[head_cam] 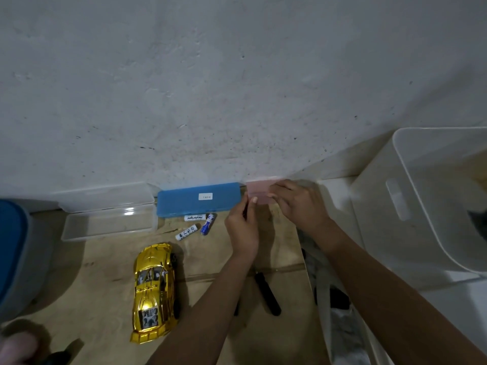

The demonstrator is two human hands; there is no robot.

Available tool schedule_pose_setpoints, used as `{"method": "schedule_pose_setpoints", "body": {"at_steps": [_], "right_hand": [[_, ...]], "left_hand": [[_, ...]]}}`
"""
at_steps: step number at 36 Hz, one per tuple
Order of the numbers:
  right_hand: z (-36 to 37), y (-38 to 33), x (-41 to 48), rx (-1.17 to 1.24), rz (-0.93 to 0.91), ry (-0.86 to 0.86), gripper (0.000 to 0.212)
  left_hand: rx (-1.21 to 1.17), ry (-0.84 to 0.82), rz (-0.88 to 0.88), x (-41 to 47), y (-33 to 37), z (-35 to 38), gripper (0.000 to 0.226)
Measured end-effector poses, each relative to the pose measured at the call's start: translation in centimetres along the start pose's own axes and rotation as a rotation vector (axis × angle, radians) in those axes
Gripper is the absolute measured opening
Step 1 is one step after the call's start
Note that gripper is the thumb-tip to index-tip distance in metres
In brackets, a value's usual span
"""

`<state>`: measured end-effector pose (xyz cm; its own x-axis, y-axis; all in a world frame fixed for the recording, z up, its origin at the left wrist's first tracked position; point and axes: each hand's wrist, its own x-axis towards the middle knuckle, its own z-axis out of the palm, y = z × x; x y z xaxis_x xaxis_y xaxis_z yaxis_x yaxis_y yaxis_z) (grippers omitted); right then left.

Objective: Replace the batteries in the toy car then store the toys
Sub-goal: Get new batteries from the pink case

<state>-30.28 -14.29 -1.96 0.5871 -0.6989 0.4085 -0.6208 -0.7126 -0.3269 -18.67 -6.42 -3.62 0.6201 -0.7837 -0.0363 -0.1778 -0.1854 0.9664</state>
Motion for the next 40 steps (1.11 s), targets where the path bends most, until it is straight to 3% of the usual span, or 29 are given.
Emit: {"method": "schedule_pose_setpoints", "body": {"at_steps": [9,19,34,37,40], "right_hand": [[-0.2,0.5,1.1,0.156,0.147,-0.048,0.017],[-0.6,0.0,0.8,0.045,0.101,-0.025,0.012],[-0.5,0.0,0.7,0.074,0.092,-0.05,0.013],[-0.7,0.3,1.4,0.055,0.17,-0.004,0.025],[-1.4,1.0,3.1,0.05,0.267,-0.094,0.035]], "left_hand": [[-0.017,0.01,-0.072,0.4,0.7,0.2,0.026],[-0.013,-0.005,-0.098,0.6,1.1,0.3,0.027],[0.031,-0.022,-0.067,0.5,0.9,-0.1,0.026],[0.047,-0.077,-0.005,0.0,0.6,-0.4,0.023],[0.085,-0.096,0.034,-0.5,-0.3,-0.9,0.024]]}}
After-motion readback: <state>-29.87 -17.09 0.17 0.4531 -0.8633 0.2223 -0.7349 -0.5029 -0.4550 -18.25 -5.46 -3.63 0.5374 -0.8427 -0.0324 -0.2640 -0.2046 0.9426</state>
